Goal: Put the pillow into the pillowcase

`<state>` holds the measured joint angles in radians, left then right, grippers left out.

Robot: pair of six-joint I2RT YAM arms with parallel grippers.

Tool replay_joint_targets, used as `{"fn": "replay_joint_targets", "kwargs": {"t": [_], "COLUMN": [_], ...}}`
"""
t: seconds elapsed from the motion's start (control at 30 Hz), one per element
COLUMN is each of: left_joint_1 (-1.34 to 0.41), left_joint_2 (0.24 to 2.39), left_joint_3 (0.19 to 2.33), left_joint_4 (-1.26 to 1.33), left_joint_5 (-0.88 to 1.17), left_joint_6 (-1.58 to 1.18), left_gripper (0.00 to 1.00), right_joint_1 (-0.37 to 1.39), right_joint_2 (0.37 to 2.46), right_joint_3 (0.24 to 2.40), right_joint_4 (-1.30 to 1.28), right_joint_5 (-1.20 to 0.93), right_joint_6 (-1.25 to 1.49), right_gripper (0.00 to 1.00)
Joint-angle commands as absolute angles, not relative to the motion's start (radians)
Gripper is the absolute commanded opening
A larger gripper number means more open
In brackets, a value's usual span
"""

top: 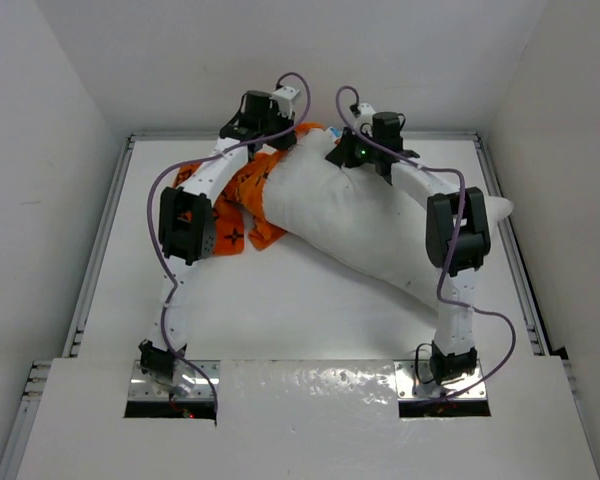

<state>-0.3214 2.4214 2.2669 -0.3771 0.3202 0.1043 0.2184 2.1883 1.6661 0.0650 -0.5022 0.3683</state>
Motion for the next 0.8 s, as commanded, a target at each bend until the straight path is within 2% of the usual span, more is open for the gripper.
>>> {"fn": "replay_joint_targets", "kwargs": {"t": [0.0,0.07,0.23,0.4,0.47,0.53,0.6,0.63,0.77], "left_joint_1": [-0.336,-0.350,-0.373,-0.377,-0.377,-0.377,-0.368,-0.358,-0.362], "left_joint_2": [2.344,2.341,2.335,2.341,2.342,2.341,2.327,2.321,2.293], "left_joint_3": [2.391,2.399,2.401,2.365,2.370,2.385,2.390,2.391,2.396], "left_joint_4": [-0.232,-0.221,-0.258,-0.181,-0.172,-0.193,-0.184,-0.195,-0.259], "left_joint_5": [0.304,0.313,0.483,0.511,0.561,0.726,0.811,0.848,1.050], "left_joint_6": [0.146,0.163,0.137,0.106,0.115,0.117,0.058,0.078,0.121], "left_gripper": [0.00,0.00,0.00,0.00,0.00,0.00,0.00,0.00,0.00], "right_joint_1": [0.348,0.370,0.382,0.413,0.413,0.384,0.345,0.301,0.252], "right_joint_2": [2.108,2.092,2.112,2.096,2.041,2.004,1.997,2.014,2.132], "right_joint_3": [1.606,1.589,1.650,1.674,1.583,1.465,1.398,1.381,1.449], "right_joint_4": [-0.043,-0.008,0.011,-0.046,0.101,0.369,0.717,0.807,0.942], "right_joint_5": [-0.604,-0.614,-0.617,-0.618,-0.652,-0.653,-0.667,-0.661,-0.617], "right_joint_6": [0.268,0.279,0.288,0.203,0.272,0.386,0.634,0.826,0.983], "right_gripper": [0.00,0.00,0.00,0.00,0.00,0.00,0.00,0.00,0.00]}}
